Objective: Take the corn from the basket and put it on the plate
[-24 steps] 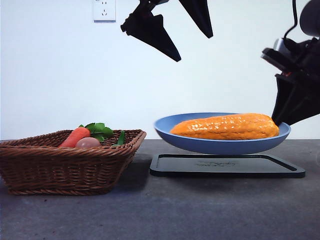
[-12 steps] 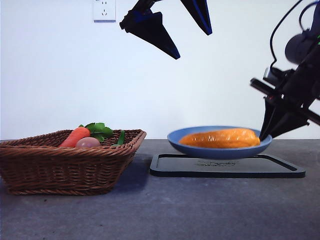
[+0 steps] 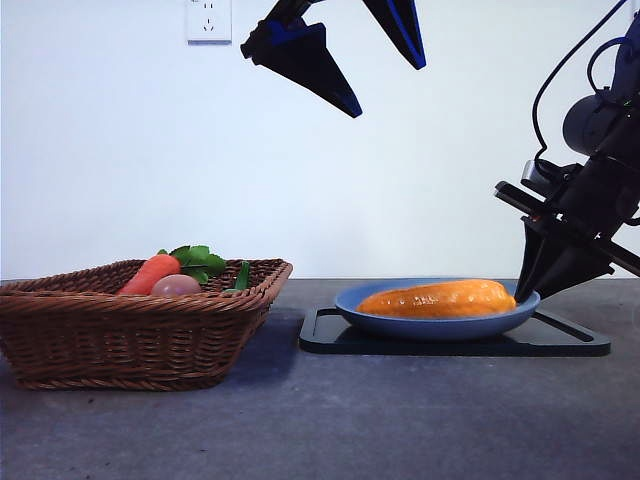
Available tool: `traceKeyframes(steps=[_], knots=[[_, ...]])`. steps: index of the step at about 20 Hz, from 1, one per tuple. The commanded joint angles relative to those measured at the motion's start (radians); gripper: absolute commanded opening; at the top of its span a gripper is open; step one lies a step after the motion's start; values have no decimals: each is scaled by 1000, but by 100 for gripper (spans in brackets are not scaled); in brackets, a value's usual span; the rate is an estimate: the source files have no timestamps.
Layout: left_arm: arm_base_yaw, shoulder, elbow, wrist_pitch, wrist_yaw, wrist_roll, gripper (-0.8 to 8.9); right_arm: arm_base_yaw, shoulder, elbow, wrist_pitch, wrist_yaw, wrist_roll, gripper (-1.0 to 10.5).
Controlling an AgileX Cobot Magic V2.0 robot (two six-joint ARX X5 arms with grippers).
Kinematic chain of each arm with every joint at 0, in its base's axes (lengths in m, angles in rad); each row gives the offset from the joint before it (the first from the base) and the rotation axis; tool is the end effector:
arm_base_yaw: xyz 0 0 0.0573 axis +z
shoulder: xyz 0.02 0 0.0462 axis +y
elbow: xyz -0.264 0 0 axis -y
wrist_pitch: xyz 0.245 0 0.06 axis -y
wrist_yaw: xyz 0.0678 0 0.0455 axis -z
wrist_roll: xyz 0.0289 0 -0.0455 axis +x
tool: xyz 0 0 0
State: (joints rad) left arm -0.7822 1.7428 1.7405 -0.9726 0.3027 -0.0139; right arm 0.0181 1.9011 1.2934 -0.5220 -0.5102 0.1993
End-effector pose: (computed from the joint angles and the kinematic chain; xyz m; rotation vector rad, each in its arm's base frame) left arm 0.2520 -0.2626 0.3441 0.2309 0.9984 -0.9870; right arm 0.3804 0.0210 0.1785 0.4526 1.1559 0.3601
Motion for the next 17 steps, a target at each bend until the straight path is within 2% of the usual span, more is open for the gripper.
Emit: traceKeyframes(steps=[1,6,10,12,17], knots=[[-9,13,28,7,0,5,351,0,21,23,4,-5,2,164],[-9,13,28,7,0,5,351,-10,-18,24,12,-21,-8,218],[-9,13,28,6,0,5,351,-44,-143,24,-28,-12,-25,218],[-9,13,28,5,0,6,350,-55,-230,24,-82,-15,-39,218],[-9,13,28,4,0,6,331,-16,-496,23,-347,-14,-162,218]])
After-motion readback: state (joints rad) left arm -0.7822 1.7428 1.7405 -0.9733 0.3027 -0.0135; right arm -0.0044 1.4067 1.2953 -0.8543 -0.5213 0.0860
